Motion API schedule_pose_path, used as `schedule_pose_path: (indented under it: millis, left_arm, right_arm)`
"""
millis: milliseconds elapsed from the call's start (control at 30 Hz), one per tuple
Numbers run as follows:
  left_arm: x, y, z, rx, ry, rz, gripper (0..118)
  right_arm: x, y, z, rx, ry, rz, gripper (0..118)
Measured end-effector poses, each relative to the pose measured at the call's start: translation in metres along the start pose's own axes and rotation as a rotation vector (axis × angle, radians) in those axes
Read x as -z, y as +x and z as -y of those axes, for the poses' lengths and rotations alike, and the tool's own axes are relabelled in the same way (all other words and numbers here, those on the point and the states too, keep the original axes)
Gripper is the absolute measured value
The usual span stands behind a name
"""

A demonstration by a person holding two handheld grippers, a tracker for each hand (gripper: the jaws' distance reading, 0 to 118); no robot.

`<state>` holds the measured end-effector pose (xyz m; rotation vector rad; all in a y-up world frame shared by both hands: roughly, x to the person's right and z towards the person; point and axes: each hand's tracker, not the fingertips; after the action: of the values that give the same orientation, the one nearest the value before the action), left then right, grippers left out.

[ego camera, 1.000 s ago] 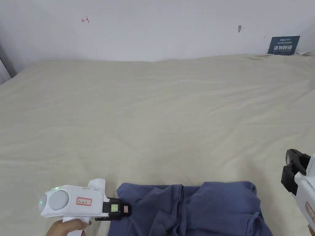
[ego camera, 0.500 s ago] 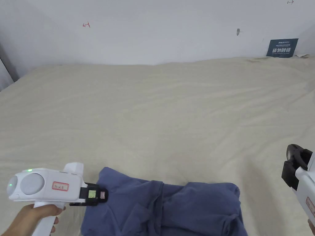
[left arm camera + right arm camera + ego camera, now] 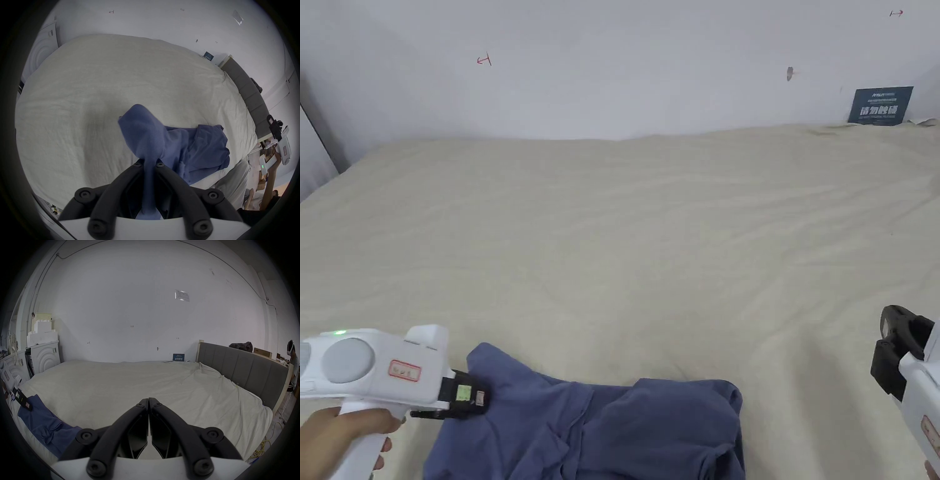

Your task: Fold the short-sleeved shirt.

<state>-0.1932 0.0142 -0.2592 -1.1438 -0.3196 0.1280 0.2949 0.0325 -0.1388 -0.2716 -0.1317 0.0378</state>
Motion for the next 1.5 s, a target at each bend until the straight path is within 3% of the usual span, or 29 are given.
schedule_pose_path:
  millis: [600,767,1067,1133,1167,1233,1267,1300,1333,1500]
  left_arm:
    - [0.097,0.171,-0.030,0.177,-0.154,0.196,5]
    - [0.131,0.212,-0.024,0.219,-0.179,0.188,5]
    - [0.161,0.226,-0.014,0.206,-0.203,0.174,7]
    - [0.161,0.226,-0.014,0.208,-0.199,0.175,17]
    - [0.159,0.227,-0.013,0.214,-0.197,0.194,30]
    - [0.154,0.227,-0.014,0.199,-0.197,0.238,70]
    - [0.151,0.229,-0.014,0.183,-0.198,0.273,98]
    - [0.146,0.232,-0.014,0.170,-0.192,0.290,113]
    - [0.140,0.234,-0.013,0.170,-0.179,0.300,118]
    - [0.098,0.230,-0.011,0.192,-0.022,0.367,118]
  right_arm:
    - [-0.018,0.036,0.005,0.032,0.006,0.053,0]
    - [-0.022,0.041,0.005,0.034,0.005,0.070,0]
    - [-0.024,0.047,0.006,0.035,-0.004,0.085,0]
    - [-0.023,0.047,0.007,0.032,-0.006,0.087,0]
    - [-0.023,0.047,0.007,0.031,-0.008,0.087,0]
    - [-0.023,0.046,0.008,0.029,-0.012,0.085,0]
    - [-0.023,0.045,0.008,0.028,-0.013,0.085,0]
    - [-0.022,0.045,0.008,0.028,-0.013,0.083,0]
    - [-0.022,0.044,0.007,0.027,-0.015,0.080,0]
    - [-0.024,0.041,0.004,0.021,-0.008,0.072,0]
